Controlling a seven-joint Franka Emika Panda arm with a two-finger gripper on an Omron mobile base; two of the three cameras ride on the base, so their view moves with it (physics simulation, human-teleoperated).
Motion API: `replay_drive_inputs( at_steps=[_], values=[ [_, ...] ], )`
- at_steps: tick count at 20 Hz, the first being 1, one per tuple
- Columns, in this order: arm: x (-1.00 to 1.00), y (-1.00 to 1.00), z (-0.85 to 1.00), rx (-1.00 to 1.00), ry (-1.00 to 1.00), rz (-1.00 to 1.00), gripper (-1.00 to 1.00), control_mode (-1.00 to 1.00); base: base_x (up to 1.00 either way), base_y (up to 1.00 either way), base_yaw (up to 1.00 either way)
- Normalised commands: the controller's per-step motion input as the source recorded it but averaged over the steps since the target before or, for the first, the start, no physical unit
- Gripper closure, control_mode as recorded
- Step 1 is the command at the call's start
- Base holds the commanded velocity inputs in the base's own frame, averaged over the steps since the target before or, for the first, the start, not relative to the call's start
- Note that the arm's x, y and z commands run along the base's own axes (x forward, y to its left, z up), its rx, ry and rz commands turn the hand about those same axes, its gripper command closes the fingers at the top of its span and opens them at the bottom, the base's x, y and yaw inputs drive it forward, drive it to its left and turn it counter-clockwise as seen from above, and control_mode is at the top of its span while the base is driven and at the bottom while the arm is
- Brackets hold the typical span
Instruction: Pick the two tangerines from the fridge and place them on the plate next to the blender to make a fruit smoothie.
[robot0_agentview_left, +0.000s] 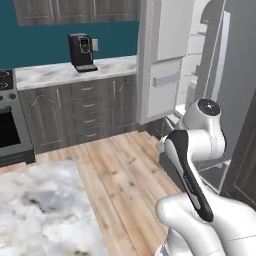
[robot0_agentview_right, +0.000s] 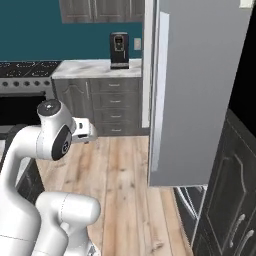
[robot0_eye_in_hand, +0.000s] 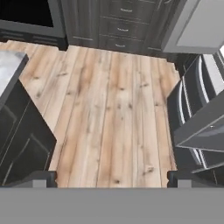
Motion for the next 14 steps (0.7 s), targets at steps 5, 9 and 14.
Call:
replay_drive_inputs(
  at_steps=[5, 9, 14],
  values=[
    [0.00, 0.00, 0.00, 0.00, 0.00, 0.00, -1.00, 1.00, 1.00, 0.52, 0.00],
    [0.00, 0.00, 0.00, 0.00, 0.00, 0.00, -1.00, 1.00, 1.00, 0.51, -0.09],
    [0.00, 0.00, 0.00, 0.00, 0.00, 0.00, -1.00, 1.00, 1.00, 0.39, -0.17]
  ],
)
